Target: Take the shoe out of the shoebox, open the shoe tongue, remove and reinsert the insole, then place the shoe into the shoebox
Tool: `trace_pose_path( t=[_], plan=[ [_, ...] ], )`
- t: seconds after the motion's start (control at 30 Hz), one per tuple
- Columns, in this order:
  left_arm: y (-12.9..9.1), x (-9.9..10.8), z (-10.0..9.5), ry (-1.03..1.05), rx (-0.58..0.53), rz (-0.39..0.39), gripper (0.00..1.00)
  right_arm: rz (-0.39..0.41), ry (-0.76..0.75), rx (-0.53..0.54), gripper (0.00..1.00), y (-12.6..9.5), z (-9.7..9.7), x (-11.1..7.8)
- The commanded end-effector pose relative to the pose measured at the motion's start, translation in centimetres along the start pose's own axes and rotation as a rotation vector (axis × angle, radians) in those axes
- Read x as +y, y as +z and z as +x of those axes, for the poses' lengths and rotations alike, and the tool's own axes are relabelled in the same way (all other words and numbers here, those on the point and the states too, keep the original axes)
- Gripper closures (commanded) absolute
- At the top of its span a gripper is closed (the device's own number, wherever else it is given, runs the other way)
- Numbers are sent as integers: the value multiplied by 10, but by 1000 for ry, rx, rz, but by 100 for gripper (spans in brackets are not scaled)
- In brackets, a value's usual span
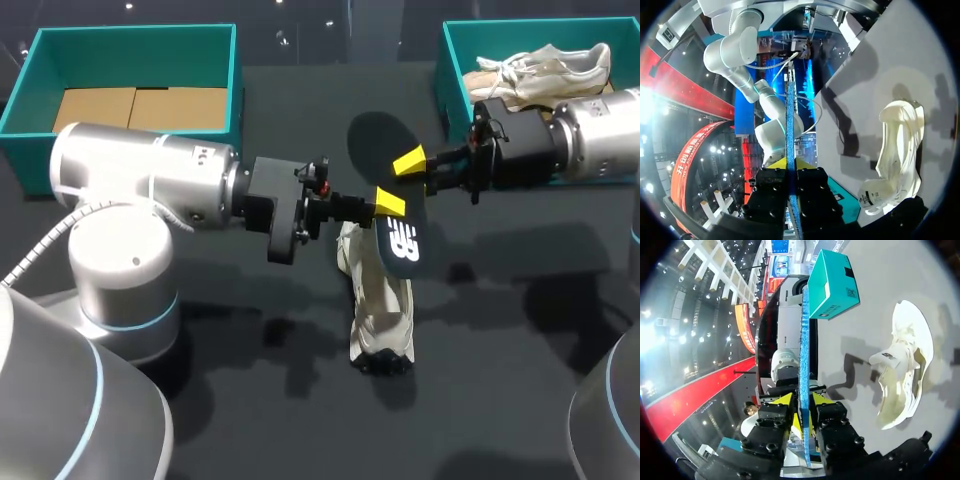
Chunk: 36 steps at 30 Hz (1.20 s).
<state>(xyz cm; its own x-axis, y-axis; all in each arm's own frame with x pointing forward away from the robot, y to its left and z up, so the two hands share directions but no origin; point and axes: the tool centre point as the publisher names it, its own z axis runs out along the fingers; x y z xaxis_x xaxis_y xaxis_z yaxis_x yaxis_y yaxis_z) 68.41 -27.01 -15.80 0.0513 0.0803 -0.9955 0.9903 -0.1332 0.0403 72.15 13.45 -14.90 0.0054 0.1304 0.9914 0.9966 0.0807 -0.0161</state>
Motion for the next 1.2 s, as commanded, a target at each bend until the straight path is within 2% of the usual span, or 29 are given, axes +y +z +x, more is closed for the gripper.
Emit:
trace_pose_path(
  t=[0.03,0.2,0.23,0.27,0.3,0.33,0.5,0.6,0.7,0.77,1.2],
  plan=[
    [2,-3,1,3,-1,-9,100,1,0,0,100,2,-1,1],
    [2,-2,2,1,1,-14,100,3,-1,1,100,2,-1,2],
    [2,-2,2,0,1,-16,84,4,-1,1,100,2,-1,2],
    [2,-1,2,0,1,-17,63,4,-2,1,100,2,-1,2],
    [0,-1,1,-3,1,-20,5,6,-3,3,100,2,-1,2],
    [-2,0,0,-14,-3,-23,0,7,-4,5,100,2,-1,2],
    [-27,5,-7,-52,-8,-48,0,16,3,9,100,-1,0,1],
    [-51,14,-13,-95,4,-68,0,20,7,9,100,-4,0,-1],
    [-74,24,-18,-124,55,-51,0,26,11,10,100,-4,0,-2],
    [-90,33,-21,-56,107,-53,0,37,17,18,100,-4,-1,-2],
    [-90,33,-21,-56,107,-53,0,43,9,33,100,-4,-2,-1]
  ],
)
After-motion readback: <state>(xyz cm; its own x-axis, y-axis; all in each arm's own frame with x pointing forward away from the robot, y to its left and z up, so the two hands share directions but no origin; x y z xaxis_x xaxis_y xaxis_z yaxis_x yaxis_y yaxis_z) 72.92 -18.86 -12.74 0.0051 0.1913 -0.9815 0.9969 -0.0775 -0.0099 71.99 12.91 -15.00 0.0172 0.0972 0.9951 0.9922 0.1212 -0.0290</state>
